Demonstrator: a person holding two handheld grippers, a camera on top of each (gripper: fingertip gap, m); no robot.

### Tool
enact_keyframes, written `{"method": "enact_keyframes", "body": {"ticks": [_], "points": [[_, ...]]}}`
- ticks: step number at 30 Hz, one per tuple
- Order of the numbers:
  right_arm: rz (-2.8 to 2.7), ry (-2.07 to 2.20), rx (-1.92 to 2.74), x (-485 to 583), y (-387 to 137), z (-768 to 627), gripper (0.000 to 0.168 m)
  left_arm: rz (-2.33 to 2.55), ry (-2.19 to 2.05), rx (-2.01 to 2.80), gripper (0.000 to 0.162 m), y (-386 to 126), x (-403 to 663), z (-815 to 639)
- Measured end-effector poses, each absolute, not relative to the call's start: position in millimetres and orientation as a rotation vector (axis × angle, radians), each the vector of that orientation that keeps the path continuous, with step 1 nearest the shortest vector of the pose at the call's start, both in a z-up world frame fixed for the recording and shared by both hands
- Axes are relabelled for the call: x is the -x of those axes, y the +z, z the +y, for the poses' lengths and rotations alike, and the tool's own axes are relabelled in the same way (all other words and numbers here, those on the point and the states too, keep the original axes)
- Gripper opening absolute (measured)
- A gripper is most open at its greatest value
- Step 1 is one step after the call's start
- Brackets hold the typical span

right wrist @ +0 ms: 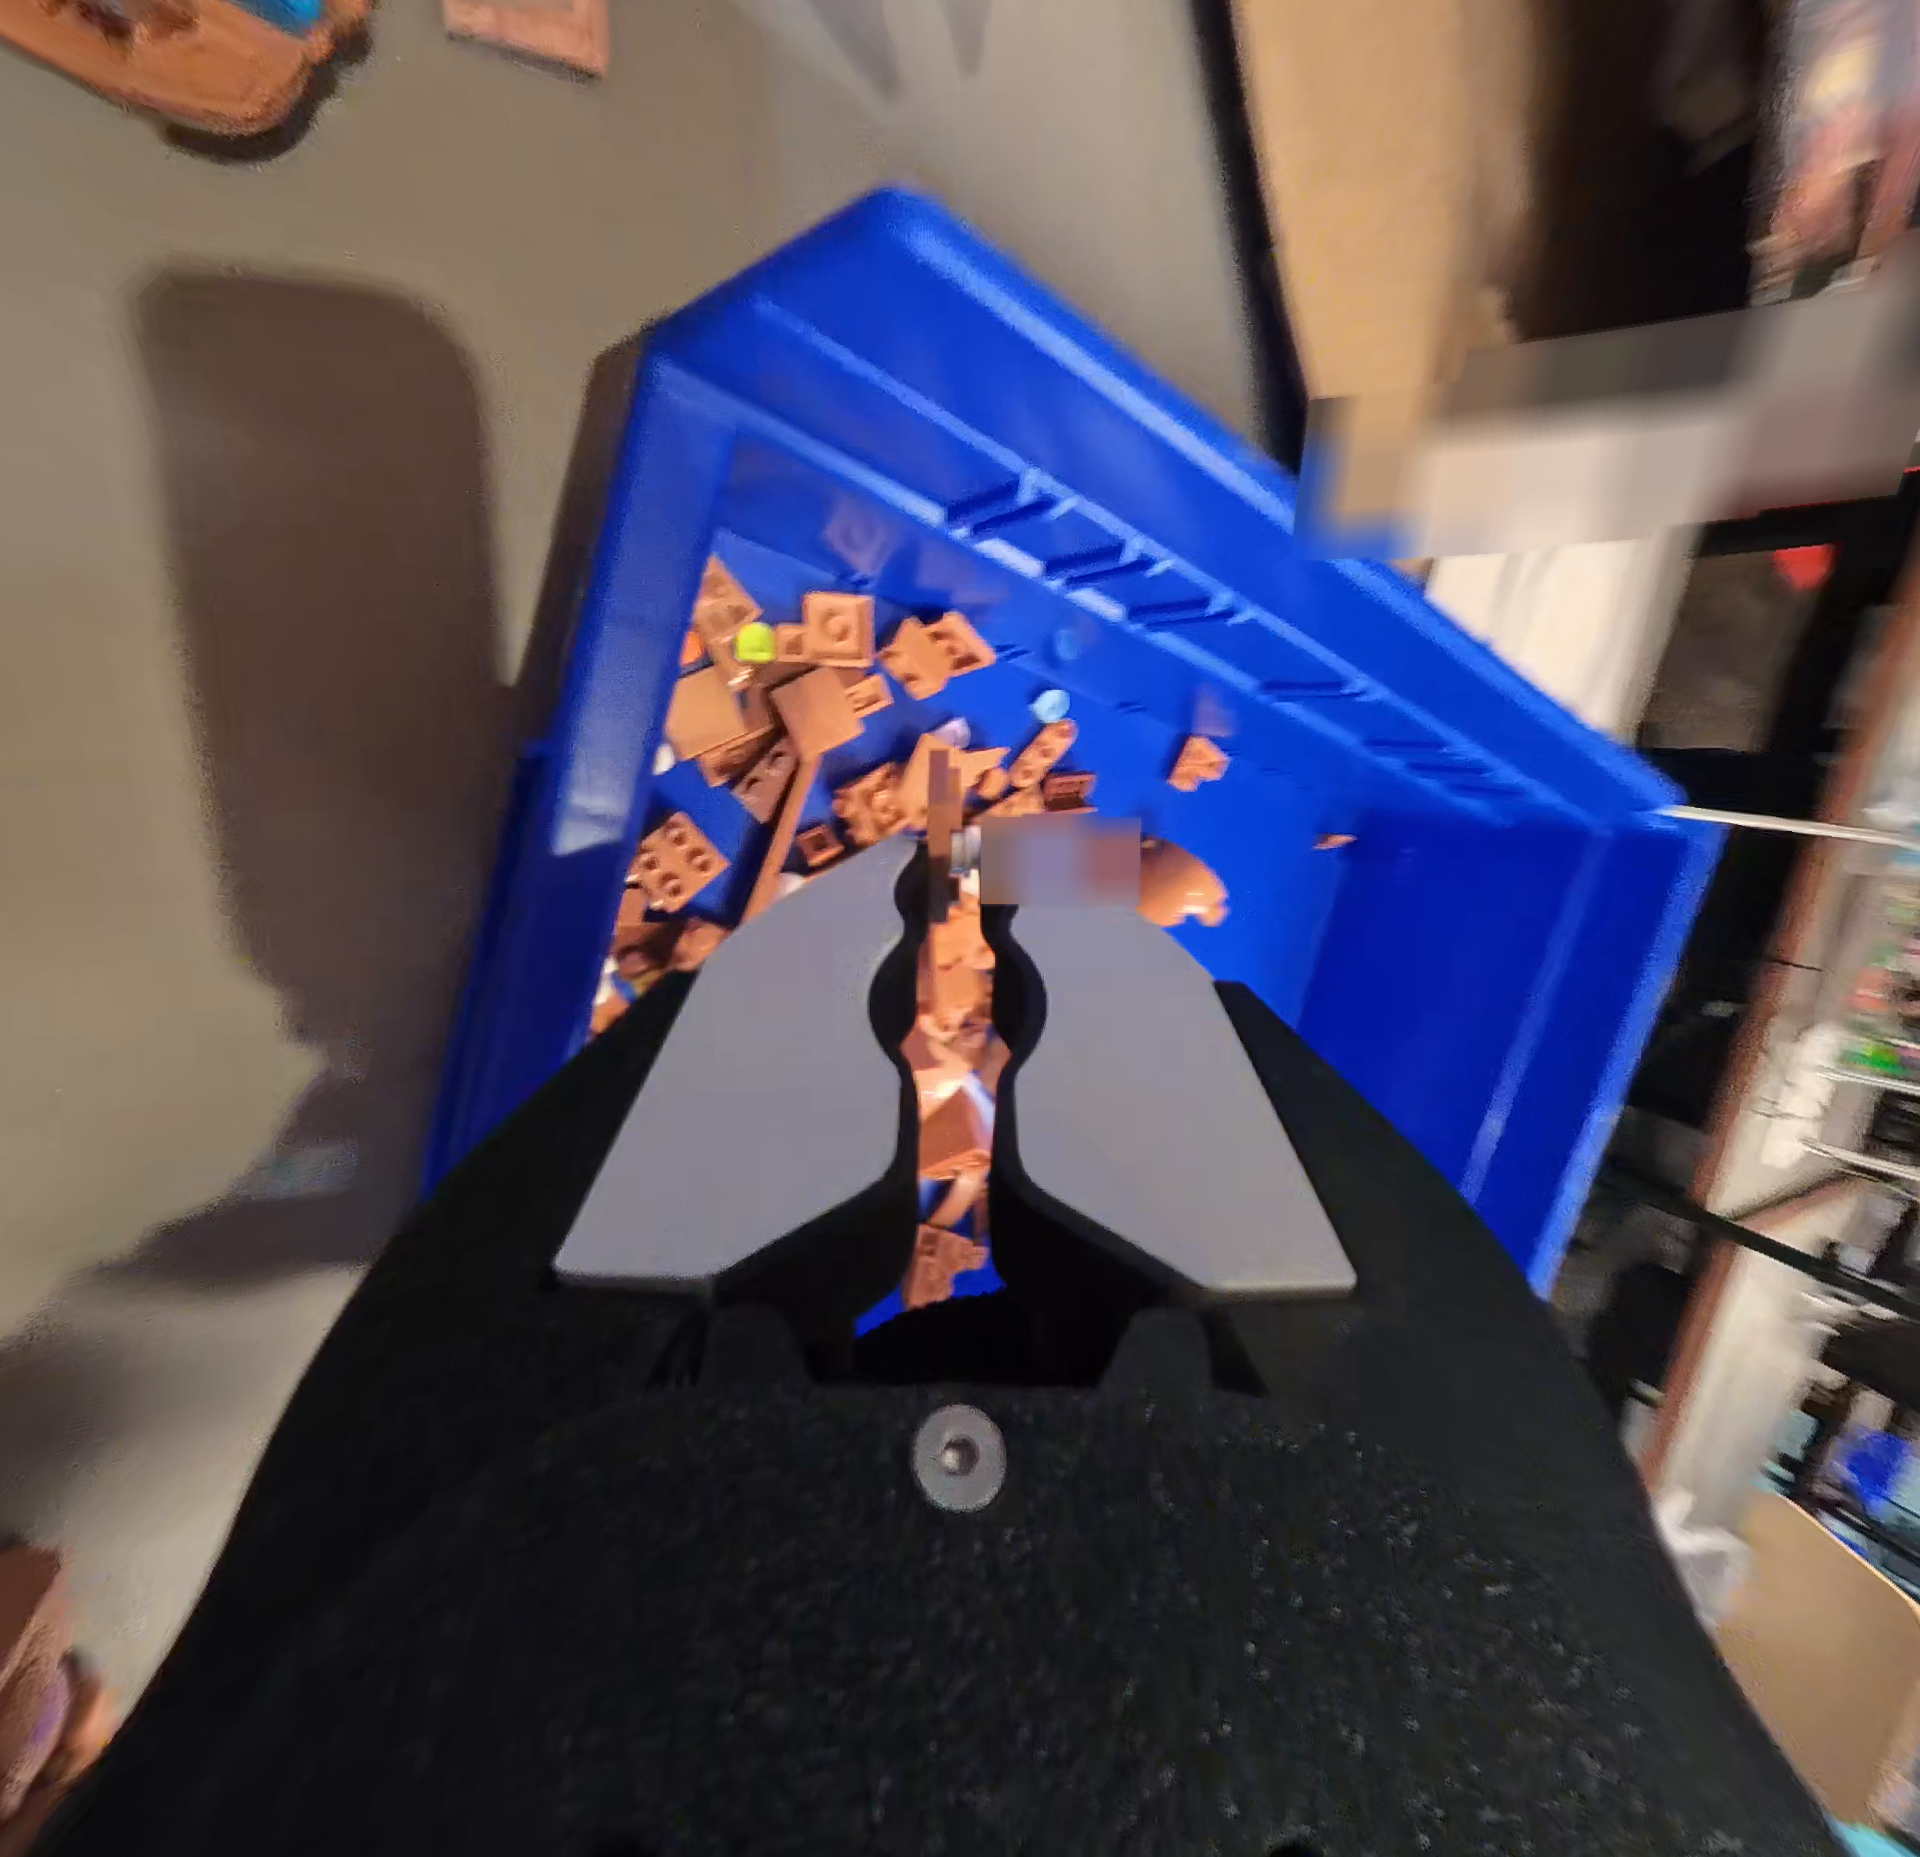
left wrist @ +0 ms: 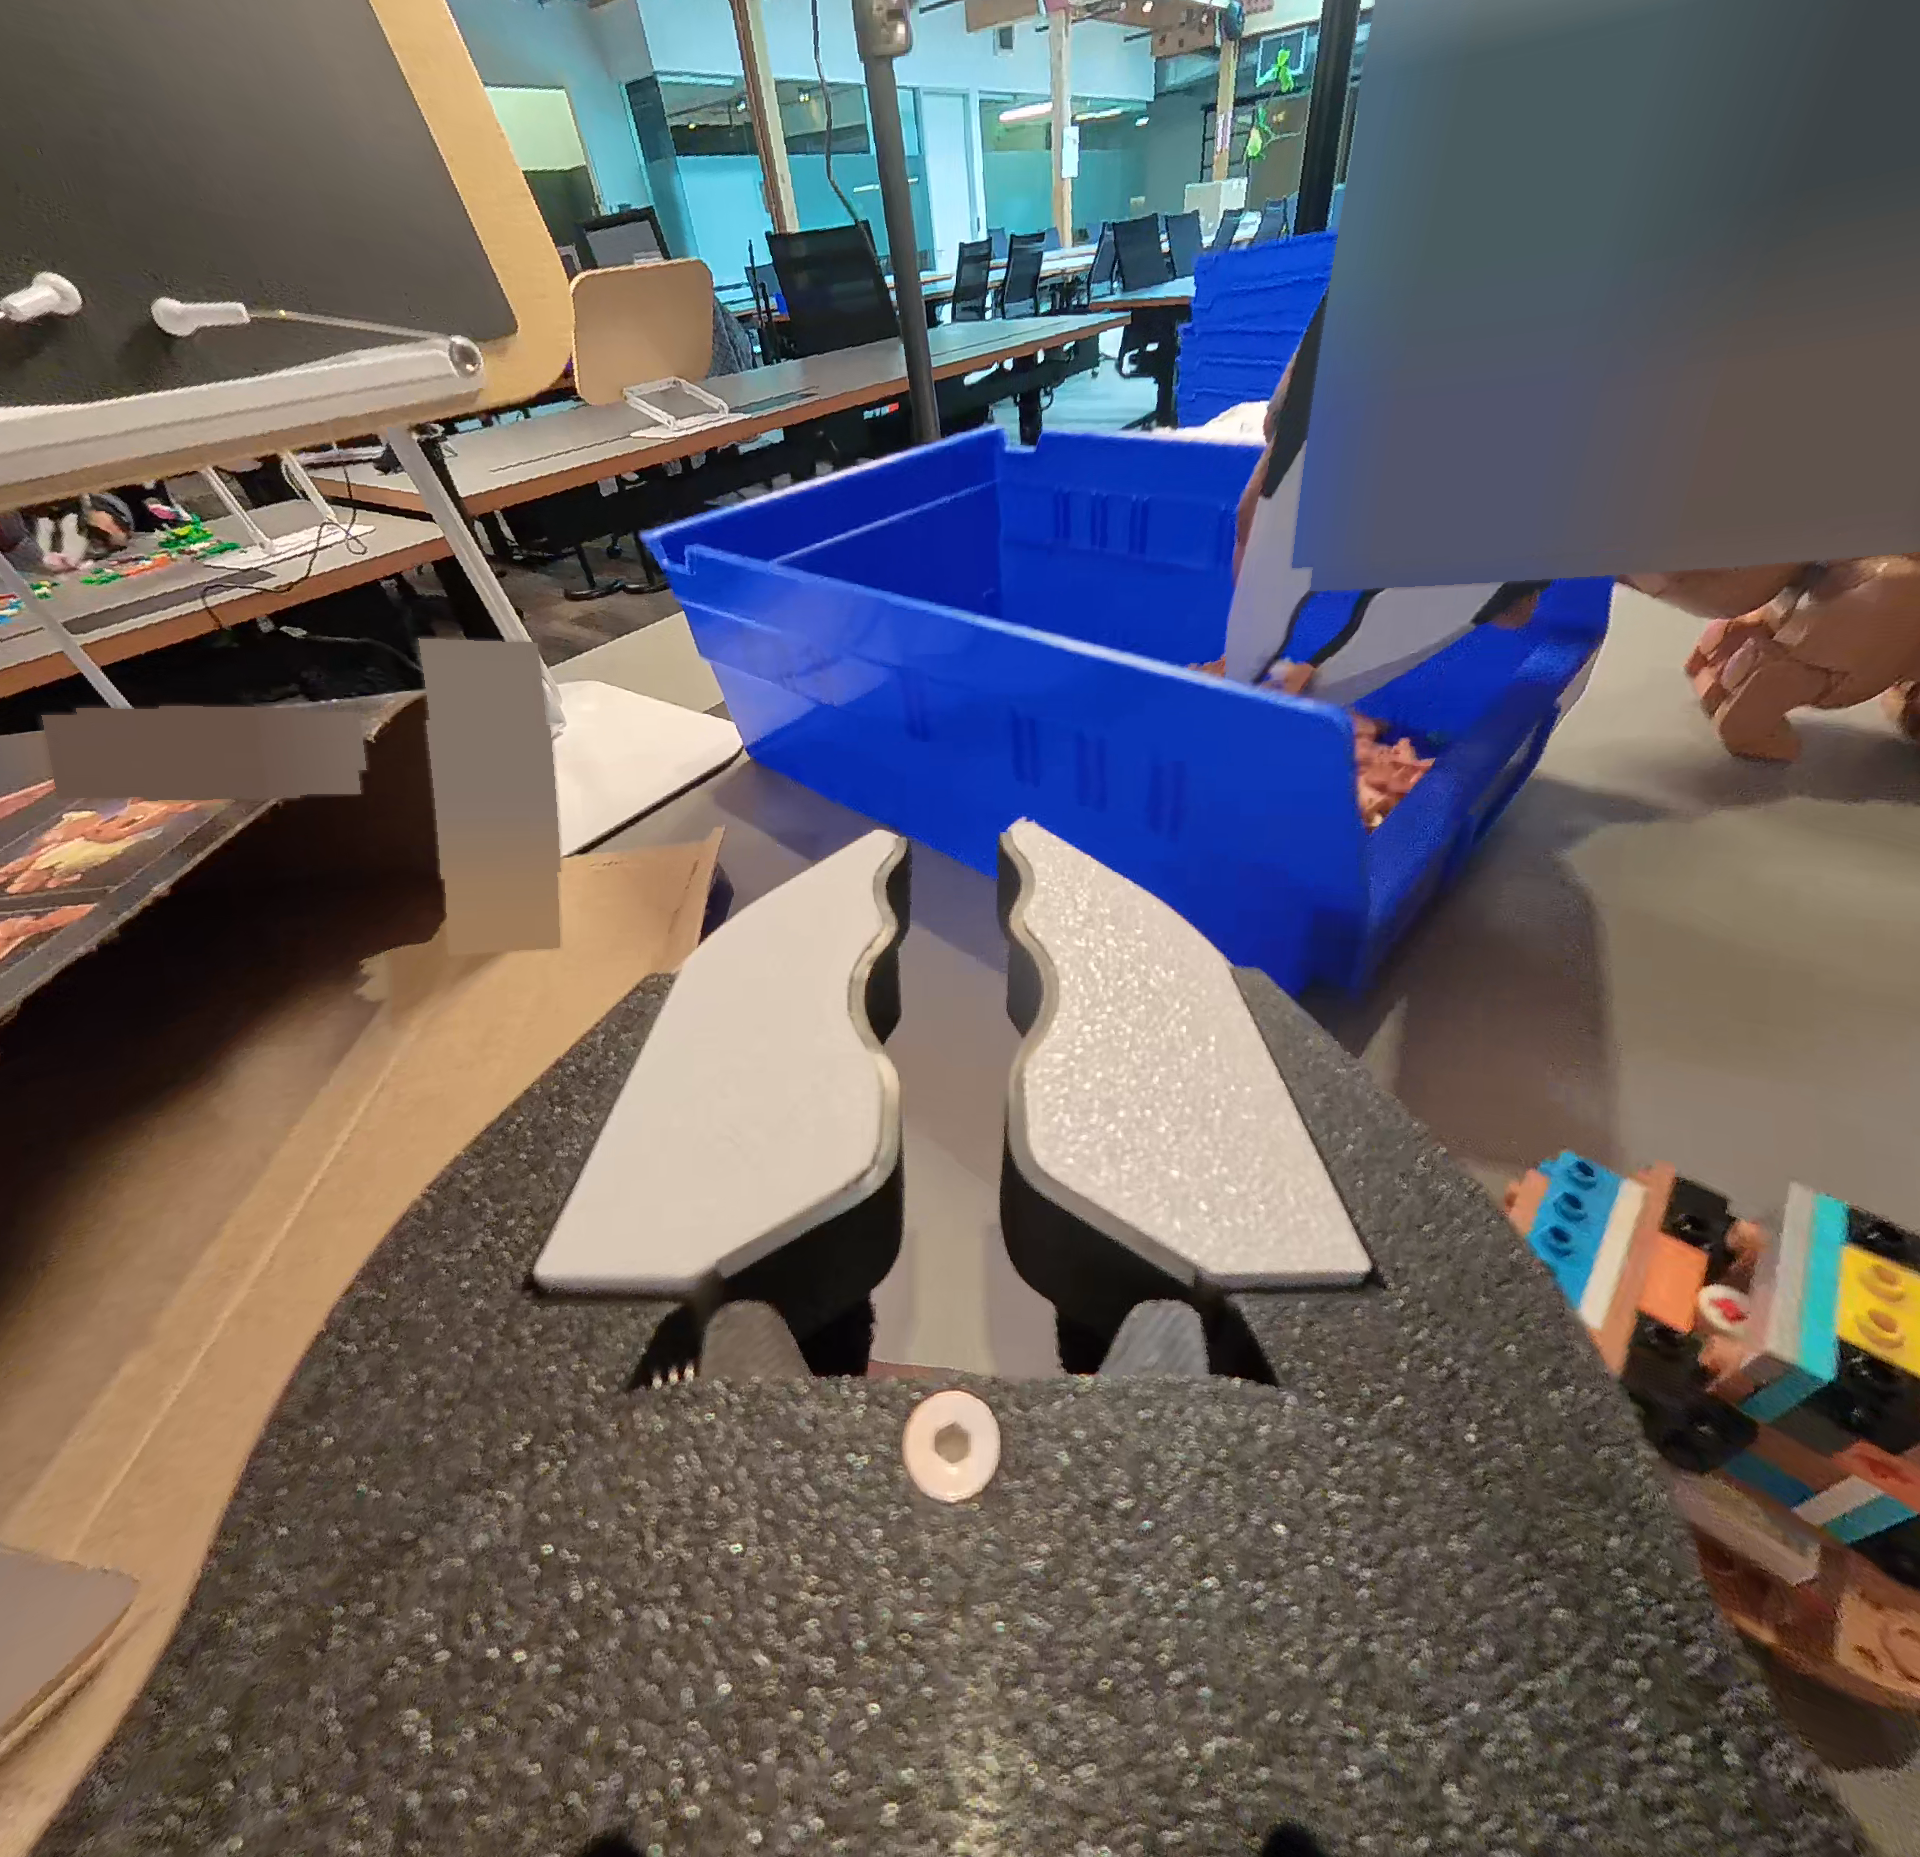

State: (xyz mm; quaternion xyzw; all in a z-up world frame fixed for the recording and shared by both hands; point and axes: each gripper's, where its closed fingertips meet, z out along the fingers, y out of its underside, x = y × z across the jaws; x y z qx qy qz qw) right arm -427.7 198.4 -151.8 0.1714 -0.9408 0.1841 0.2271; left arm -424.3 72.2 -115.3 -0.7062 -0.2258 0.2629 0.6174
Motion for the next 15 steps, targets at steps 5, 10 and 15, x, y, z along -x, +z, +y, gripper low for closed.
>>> {"method": "enact_keyframes", "body": {"ticks": [5,10,15], "points": [[-2.189,0.581,-0.45,427.8,-97.0,176.7,0.008,-0.514,0.352,1.531,0.018,-89.0,404.8,88.7],[-1.896,0.612,-0.426,402.0,-61.4,142.7,0.008,-0.521,0.113,1.438,0.028,-70.3,380.6,107.0],[-1.822,0.575,-0.448,384.6,-60.7,118.8,0.007,-0.483,0.161,1.416,0.031,-58.1,364.8,113.4]]}}
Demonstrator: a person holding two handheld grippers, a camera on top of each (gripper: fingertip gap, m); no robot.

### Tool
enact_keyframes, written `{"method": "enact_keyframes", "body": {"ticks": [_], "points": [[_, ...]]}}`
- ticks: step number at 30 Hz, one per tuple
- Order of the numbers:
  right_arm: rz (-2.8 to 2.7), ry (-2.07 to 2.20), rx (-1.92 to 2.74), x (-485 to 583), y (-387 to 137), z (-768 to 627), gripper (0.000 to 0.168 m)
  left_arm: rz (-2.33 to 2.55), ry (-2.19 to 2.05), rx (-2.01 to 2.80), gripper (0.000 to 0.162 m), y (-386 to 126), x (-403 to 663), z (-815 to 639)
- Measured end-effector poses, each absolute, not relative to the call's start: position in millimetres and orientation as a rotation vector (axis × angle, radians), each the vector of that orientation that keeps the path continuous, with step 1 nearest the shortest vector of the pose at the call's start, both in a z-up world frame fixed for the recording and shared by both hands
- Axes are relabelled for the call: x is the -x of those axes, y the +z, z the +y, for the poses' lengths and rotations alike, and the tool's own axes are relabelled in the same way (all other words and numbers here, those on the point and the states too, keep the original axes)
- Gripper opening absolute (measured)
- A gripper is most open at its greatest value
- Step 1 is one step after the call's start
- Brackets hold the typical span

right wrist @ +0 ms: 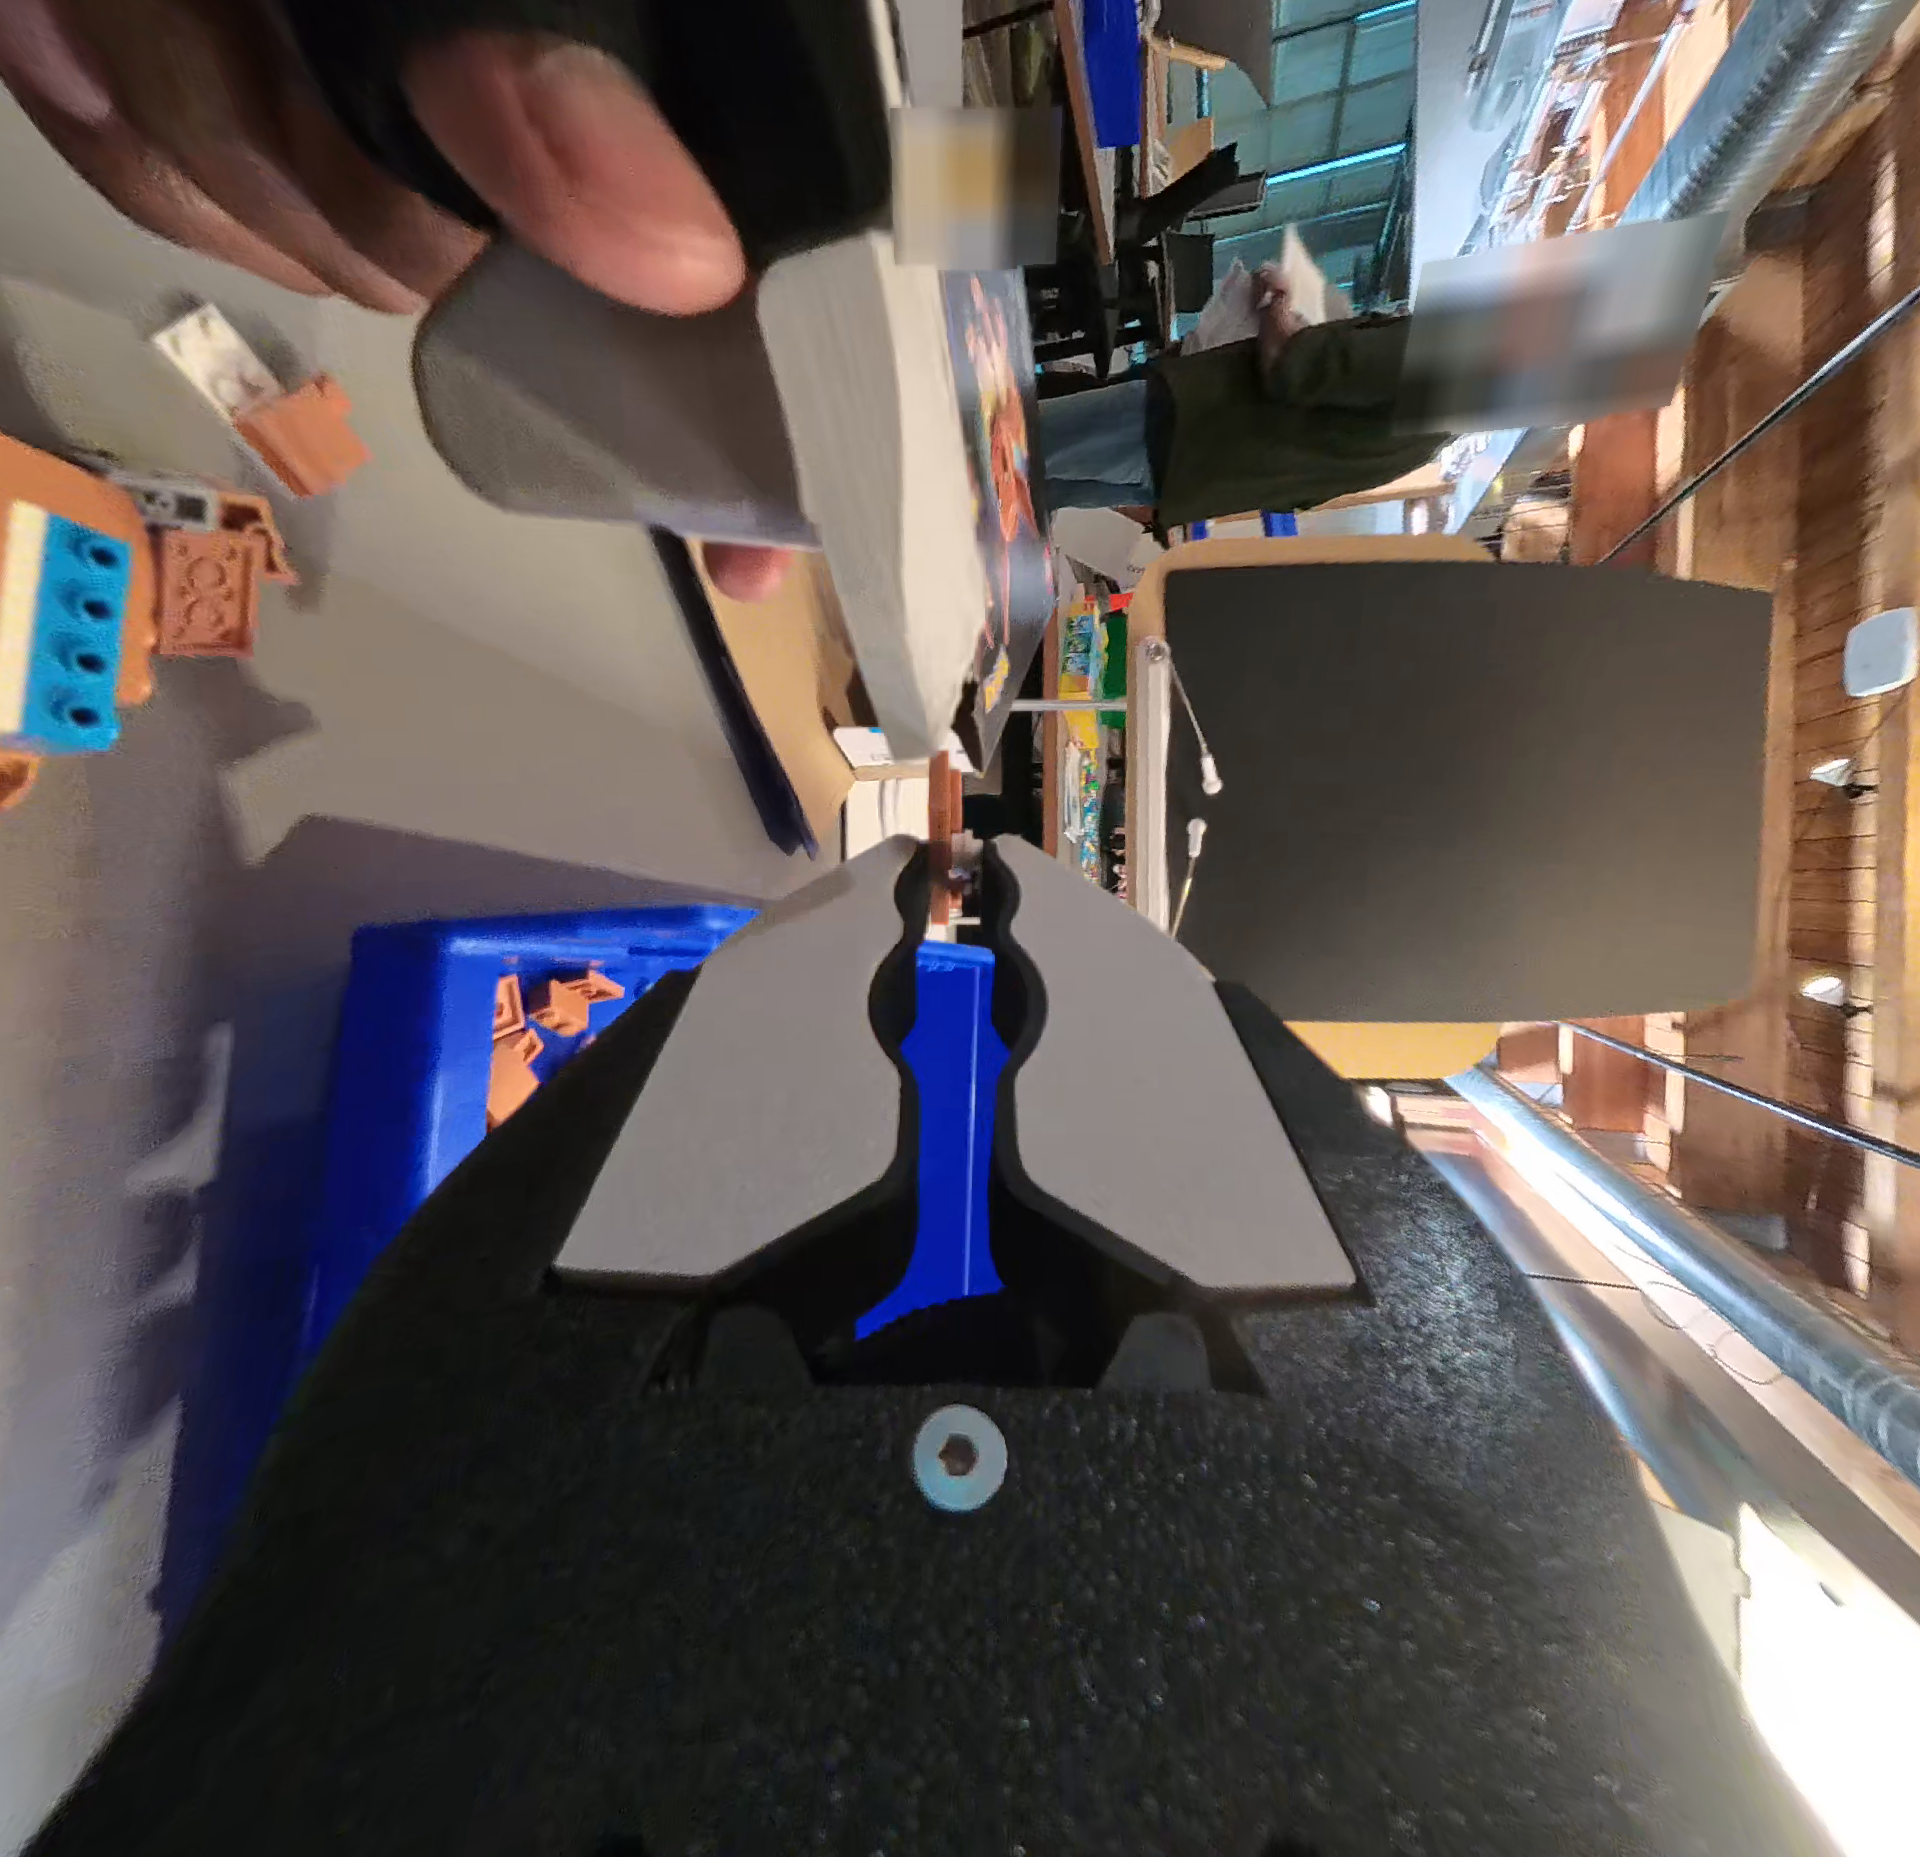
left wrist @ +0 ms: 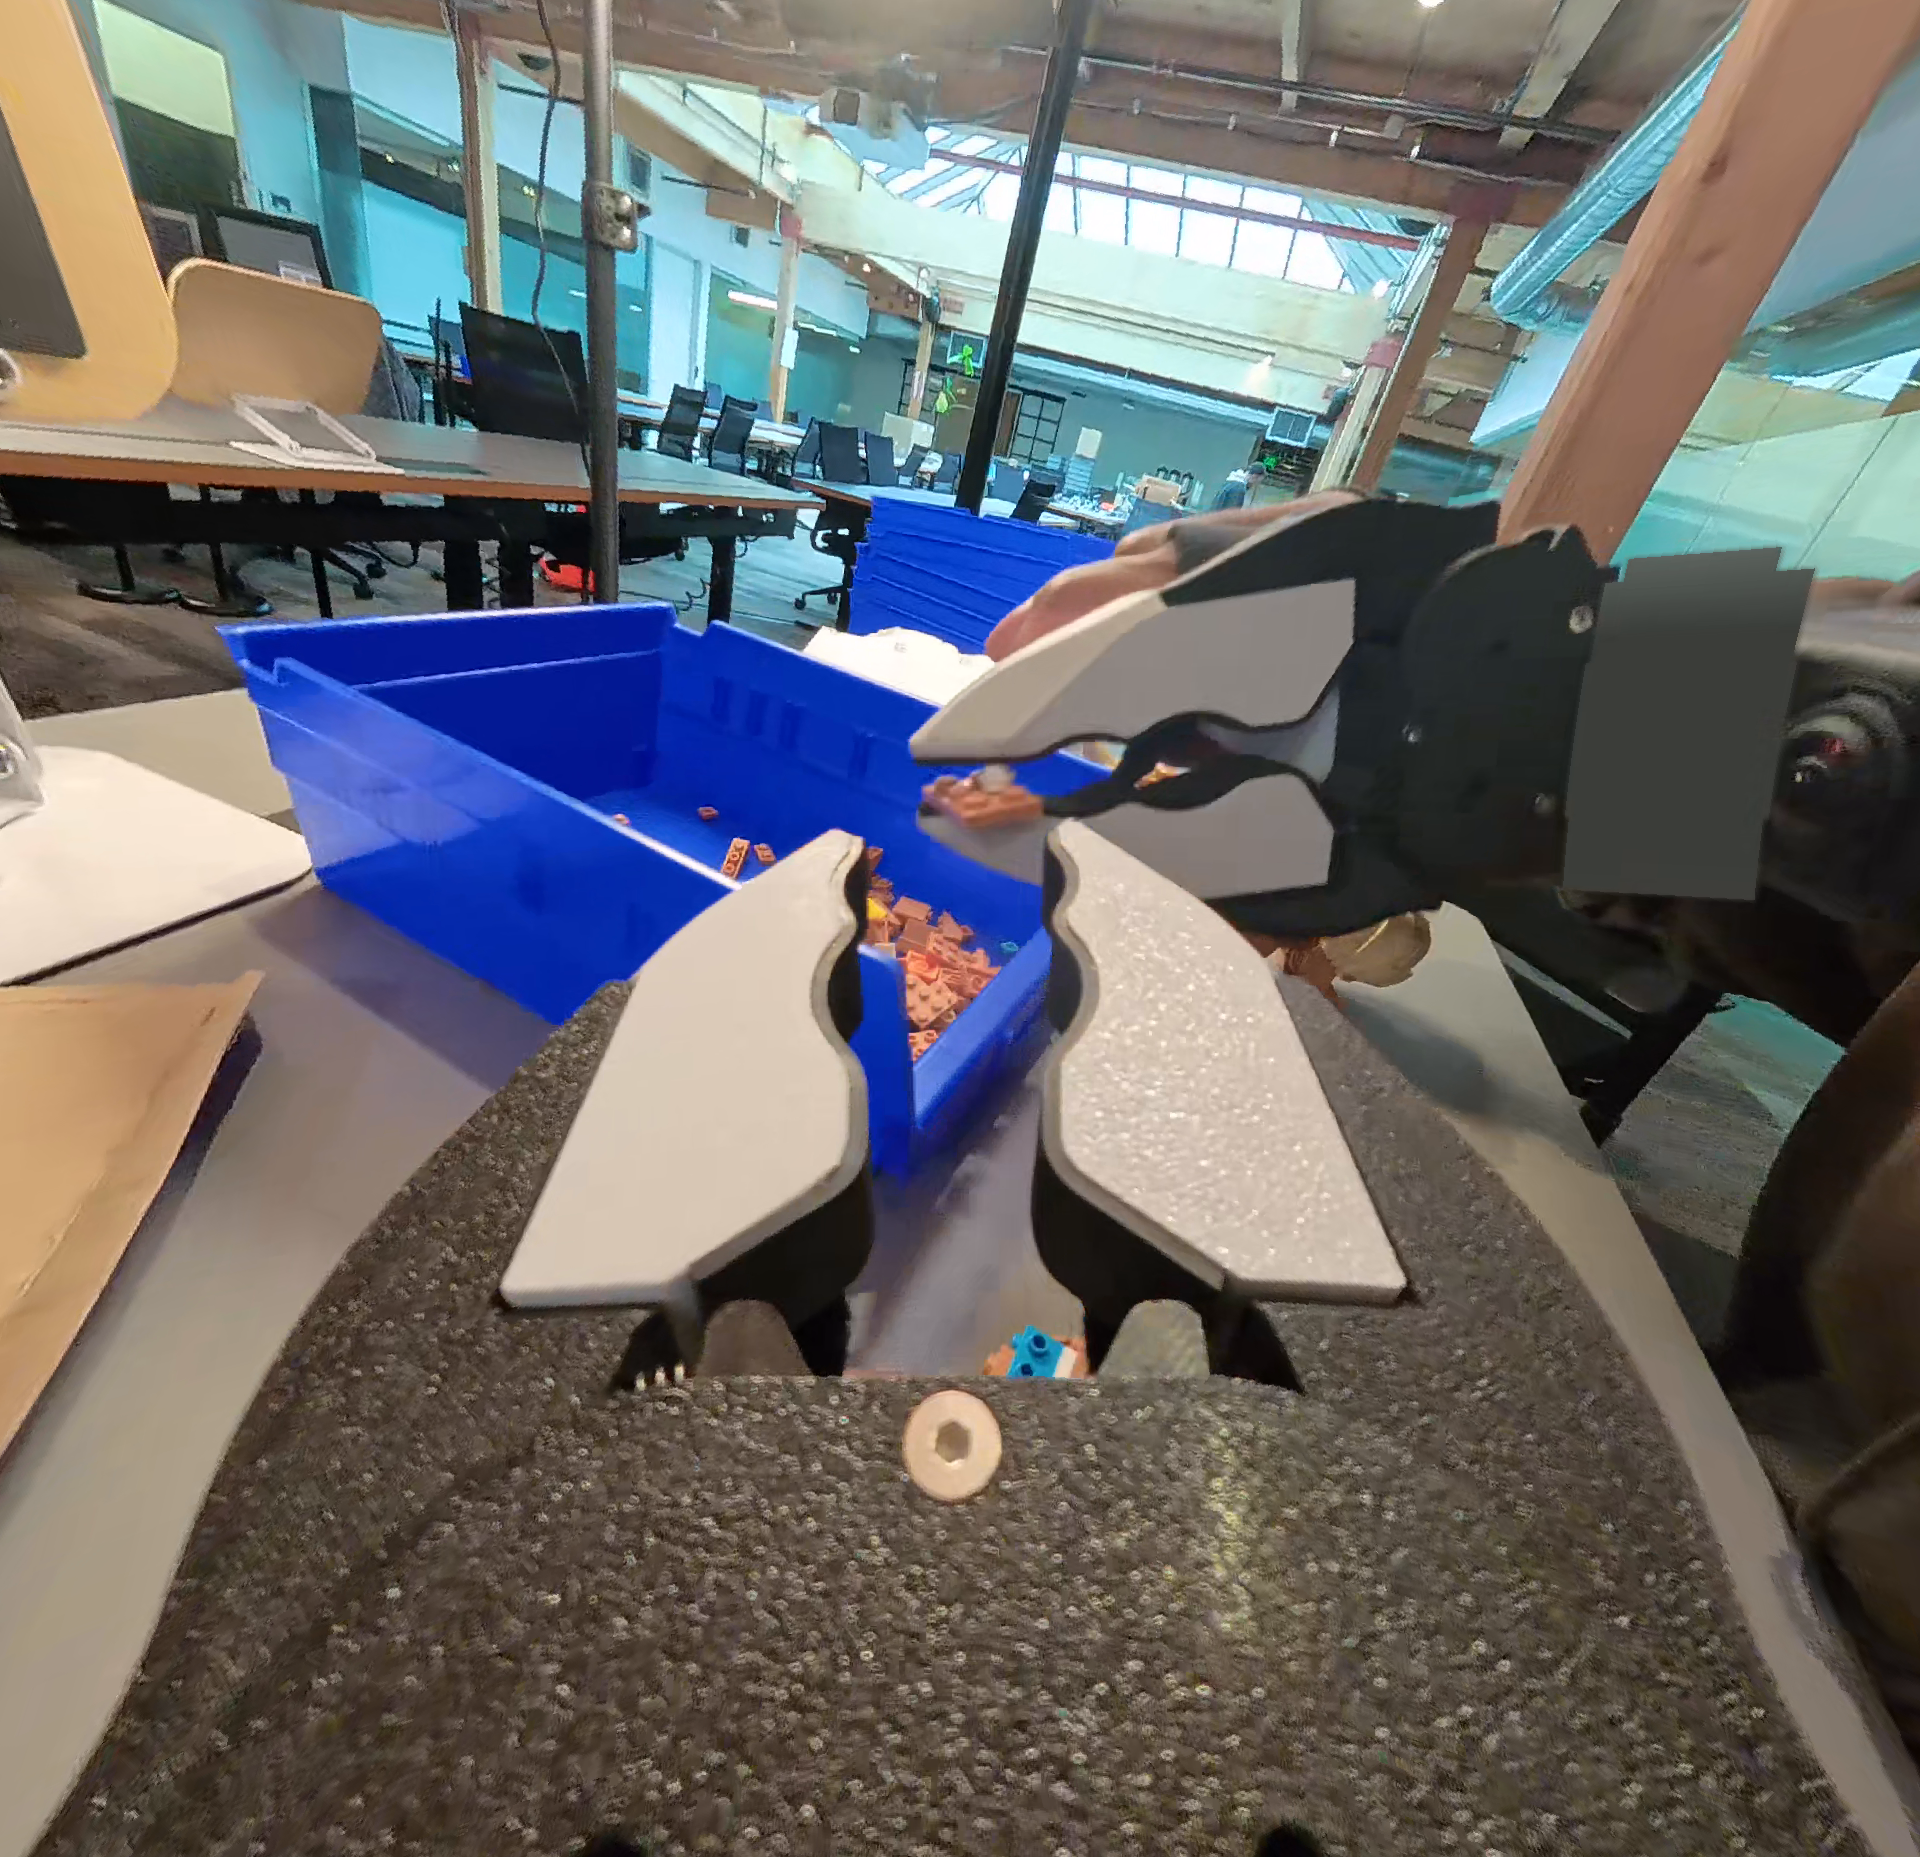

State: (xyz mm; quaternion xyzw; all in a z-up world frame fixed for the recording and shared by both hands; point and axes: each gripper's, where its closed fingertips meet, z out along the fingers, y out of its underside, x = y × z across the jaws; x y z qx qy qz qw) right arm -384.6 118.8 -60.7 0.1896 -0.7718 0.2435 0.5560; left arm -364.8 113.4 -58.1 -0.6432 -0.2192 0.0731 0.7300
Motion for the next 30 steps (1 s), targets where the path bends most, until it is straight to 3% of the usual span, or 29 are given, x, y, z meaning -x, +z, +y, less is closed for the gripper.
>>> {"method": "enact_keyframes", "body": {"ticks": [8,12,18,30], "points": [[-1.771,0.565,-0.435,379.6,-57.5,102.8,0.007,-0.488,0.22,1.411,0.029,-53.5,360.6,114.3],[-1.76,0.572,-0.446,376.3,-60.7,98.3,0.008,-0.486,0.24,1.411,0.019,-55.4,359.8,114.3],[-1.922,0.708,-0.429,372.9,-65.6,103.1,0.02,-0.397,0.415,1.486,0.018,-59.4,360.6,112.5],[-2.199,0.929,-0.597,353.8,-65.3,110.1,0.012,-0.077,0.841,1.687,0.017,-71.7,356.6,116.3]]}}
